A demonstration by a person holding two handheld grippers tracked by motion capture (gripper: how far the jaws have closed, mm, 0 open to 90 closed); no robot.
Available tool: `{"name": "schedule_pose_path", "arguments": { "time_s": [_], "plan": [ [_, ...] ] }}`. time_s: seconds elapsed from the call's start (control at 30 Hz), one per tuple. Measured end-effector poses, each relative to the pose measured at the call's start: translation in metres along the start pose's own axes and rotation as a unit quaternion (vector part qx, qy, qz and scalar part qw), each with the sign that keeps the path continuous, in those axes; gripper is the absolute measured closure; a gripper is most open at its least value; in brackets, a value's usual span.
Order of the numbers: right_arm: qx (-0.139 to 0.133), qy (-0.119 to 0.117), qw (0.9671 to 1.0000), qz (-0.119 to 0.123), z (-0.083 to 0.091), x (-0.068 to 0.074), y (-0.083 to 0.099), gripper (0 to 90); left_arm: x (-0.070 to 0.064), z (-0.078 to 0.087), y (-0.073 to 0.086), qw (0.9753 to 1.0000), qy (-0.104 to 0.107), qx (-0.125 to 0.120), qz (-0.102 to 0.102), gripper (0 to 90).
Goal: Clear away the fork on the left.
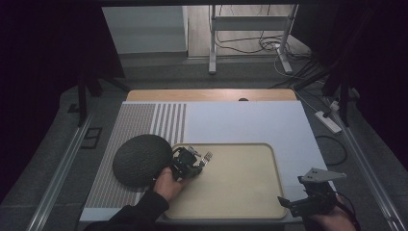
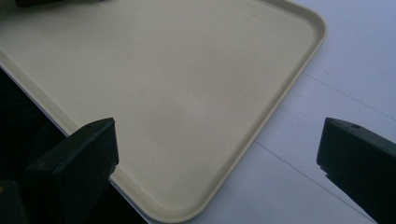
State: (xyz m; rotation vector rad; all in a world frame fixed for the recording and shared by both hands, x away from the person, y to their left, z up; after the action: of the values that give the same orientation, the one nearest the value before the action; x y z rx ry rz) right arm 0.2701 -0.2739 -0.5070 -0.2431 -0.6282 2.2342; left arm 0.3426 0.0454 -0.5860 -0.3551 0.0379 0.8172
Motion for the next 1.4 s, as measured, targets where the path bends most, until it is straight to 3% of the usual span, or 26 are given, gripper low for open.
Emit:
{"name": "schedule_pose_path", "arguments": {
  "time_s": [0.1,0.27,0.63,0.7,1.07,1.4],
  "plan": [
    [0.0,0.0,1.0,0.001,0.0,0.0,0.0,0.0,0.013,0.004,0.005,0.9996,-0.018,0.005,0.019,89.0],
    [-0.001,-0.001,1.0,0.001,0.0,0.0,0.0,0.0,0.028,0.009,0.012,0.9986,-0.026,0.011,0.045,88.9],
    [-0.001,-0.002,1.0,0.001,0.0,0.0,0.0,0.0,0.047,0.016,0.025,0.9966,-0.026,0.019,0.076,88.2],
    [-0.001,-0.002,1.0,0.001,0.0,0.0,0.0,0.0,0.048,0.016,0.026,0.9967,-0.022,0.017,0.076,88.1],
    [-0.002,-0.005,1.0,-0.005,0.0,0.0,0.0,0.0,0.045,0.016,0.022,0.9977,-0.039,0.013,0.054,76.8],
    [-0.002,-0.007,0.9999,-0.008,0.0,-0.001,0.0,0.0,0.042,0.023,0.019,0.9984,-0.04,-0.009,0.04,63.1]
  ]
}}
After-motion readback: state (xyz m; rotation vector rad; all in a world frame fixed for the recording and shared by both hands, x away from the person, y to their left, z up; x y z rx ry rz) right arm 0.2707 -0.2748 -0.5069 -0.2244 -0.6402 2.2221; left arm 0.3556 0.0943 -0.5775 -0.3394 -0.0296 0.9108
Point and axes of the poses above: each handheld gripper's, and its own axes: z roughly backward along the jaws, y roughly out of its underside, x roughly to its left, the point moved 8 cm from there along -z, roughly forward along the jaws, and after that the axes turned 12 degrees about x, right-handed, at the moved point
